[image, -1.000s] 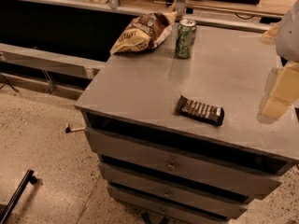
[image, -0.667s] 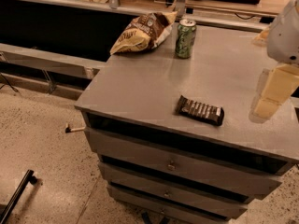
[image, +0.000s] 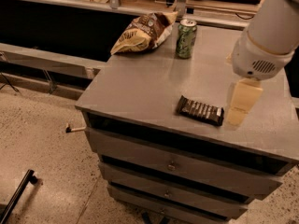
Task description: Pick rxbar chocolate
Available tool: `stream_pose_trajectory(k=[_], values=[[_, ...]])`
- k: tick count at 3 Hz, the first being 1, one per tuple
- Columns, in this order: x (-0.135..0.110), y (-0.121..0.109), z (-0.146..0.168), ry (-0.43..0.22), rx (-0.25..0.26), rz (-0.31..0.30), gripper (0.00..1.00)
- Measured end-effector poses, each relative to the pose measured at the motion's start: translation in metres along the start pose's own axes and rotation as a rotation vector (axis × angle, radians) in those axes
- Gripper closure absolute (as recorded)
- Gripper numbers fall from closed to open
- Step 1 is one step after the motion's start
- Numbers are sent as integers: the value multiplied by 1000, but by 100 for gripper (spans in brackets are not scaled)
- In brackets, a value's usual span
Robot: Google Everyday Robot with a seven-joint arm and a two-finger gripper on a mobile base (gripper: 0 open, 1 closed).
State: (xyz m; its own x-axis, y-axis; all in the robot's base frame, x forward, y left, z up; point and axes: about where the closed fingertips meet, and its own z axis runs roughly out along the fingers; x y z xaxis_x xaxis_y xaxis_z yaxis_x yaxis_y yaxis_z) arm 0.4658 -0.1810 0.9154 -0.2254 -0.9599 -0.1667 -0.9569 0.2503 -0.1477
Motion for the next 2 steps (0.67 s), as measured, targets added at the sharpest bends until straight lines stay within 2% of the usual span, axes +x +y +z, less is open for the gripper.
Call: stream_pose_trajectory(k=[2], values=[[-10, 0, 51, 58, -62, 3, 0]])
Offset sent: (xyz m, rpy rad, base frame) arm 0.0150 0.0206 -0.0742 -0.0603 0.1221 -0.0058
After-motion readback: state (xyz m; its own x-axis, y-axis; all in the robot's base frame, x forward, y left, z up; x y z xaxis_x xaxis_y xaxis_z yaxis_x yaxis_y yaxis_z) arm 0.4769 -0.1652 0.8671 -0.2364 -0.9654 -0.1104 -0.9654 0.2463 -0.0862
